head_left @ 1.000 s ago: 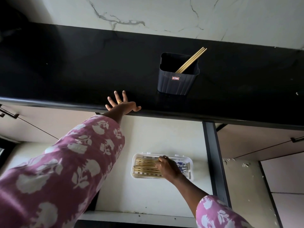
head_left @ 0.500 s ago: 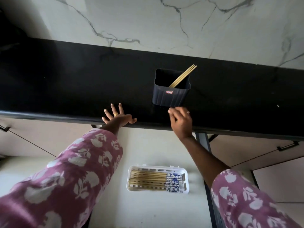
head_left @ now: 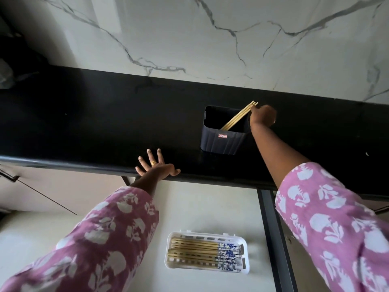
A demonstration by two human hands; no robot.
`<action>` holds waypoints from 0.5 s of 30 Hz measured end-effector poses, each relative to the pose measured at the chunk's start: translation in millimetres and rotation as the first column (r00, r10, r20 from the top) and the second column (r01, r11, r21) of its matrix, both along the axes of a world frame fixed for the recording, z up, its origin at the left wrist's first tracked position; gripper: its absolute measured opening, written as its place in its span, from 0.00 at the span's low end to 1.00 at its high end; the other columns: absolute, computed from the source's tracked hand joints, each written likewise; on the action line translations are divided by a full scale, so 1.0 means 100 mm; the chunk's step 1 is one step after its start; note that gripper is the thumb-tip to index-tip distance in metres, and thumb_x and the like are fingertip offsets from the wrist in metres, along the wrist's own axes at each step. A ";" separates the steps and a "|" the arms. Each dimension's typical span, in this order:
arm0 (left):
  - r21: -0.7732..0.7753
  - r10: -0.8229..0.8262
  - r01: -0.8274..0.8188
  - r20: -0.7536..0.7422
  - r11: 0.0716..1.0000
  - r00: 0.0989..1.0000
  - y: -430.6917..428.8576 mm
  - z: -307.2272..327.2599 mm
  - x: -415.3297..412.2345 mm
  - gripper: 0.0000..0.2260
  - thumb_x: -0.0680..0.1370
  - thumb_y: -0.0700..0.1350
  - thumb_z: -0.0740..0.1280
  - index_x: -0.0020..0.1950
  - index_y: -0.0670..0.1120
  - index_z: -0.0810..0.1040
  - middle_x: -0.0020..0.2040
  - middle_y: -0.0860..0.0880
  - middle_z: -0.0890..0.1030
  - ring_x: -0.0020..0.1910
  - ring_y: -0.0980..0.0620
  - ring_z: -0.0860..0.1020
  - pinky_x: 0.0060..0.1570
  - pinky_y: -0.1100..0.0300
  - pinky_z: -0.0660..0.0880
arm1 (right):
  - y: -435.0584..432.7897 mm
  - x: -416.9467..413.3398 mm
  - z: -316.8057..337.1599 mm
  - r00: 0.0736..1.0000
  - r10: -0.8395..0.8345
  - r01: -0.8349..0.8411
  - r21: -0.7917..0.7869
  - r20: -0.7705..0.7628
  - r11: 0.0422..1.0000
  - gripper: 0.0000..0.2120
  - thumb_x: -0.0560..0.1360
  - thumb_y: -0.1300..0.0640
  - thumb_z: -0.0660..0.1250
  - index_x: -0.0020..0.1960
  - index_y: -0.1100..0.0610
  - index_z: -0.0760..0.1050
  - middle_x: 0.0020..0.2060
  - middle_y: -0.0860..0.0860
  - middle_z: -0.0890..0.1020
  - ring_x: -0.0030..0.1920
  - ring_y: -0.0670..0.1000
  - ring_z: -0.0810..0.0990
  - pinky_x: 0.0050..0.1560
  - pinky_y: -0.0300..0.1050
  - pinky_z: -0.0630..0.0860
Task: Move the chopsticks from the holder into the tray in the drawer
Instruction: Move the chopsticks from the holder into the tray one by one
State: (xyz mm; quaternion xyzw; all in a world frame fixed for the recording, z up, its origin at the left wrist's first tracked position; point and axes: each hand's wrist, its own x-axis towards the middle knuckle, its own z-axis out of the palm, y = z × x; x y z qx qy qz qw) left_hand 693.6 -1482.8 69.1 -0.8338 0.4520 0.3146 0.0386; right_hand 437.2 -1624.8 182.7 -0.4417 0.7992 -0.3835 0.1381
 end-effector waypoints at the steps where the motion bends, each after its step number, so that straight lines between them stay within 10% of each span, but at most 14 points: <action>1: 0.004 0.003 -0.003 0.005 1.000 1.000 -0.01 -0.01 0.00 0.44 0.71 0.69 0.60 0.76 0.56 0.38 0.77 0.49 0.36 0.74 0.37 0.36 0.70 0.39 0.39 | -0.08 -0.03 -0.03 0.995 -0.028 0.024 0.041 0.091 0.999 0.22 0.76 0.50 0.65 0.61 0.65 0.75 0.60 0.62 0.78 0.62 0.59 0.76 0.61 0.51 0.73; 4: 0.011 0.004 -0.005 0.006 1.000 1.000 -0.04 -0.03 0.00 0.45 0.71 0.68 0.61 0.76 0.57 0.36 0.77 0.50 0.34 0.74 0.37 0.34 0.70 0.38 0.38 | -0.21 -0.09 -0.10 0.921 -0.046 0.024 0.060 0.387 0.998 0.23 0.74 0.50 0.68 0.62 0.65 0.74 0.61 0.60 0.78 0.61 0.58 0.77 0.61 0.52 0.75; 9: 0.018 0.009 -0.009 0.000 1.000 1.000 -0.06 -0.07 0.01 0.46 0.71 0.67 0.63 0.75 0.57 0.34 0.76 0.50 0.31 0.74 0.37 0.33 0.70 0.38 0.38 | -0.25 -0.04 -0.12 0.882 0.086 -0.083 -0.026 0.463 0.996 0.15 0.73 0.57 0.70 0.55 0.66 0.79 0.45 0.59 0.82 0.40 0.50 0.78 0.41 0.43 0.74; 15: 0.018 0.013 -0.013 0.004 1.000 1.000 -0.06 -0.07 0.00 0.46 0.71 0.66 0.63 0.75 0.56 0.34 0.76 0.50 0.31 0.74 0.37 0.33 0.70 0.39 0.38 | -0.30 -0.01 -0.05 0.913 -0.038 0.032 0.021 0.405 0.999 0.16 0.72 0.57 0.71 0.56 0.66 0.78 0.53 0.59 0.83 0.54 0.56 0.82 0.53 0.46 0.77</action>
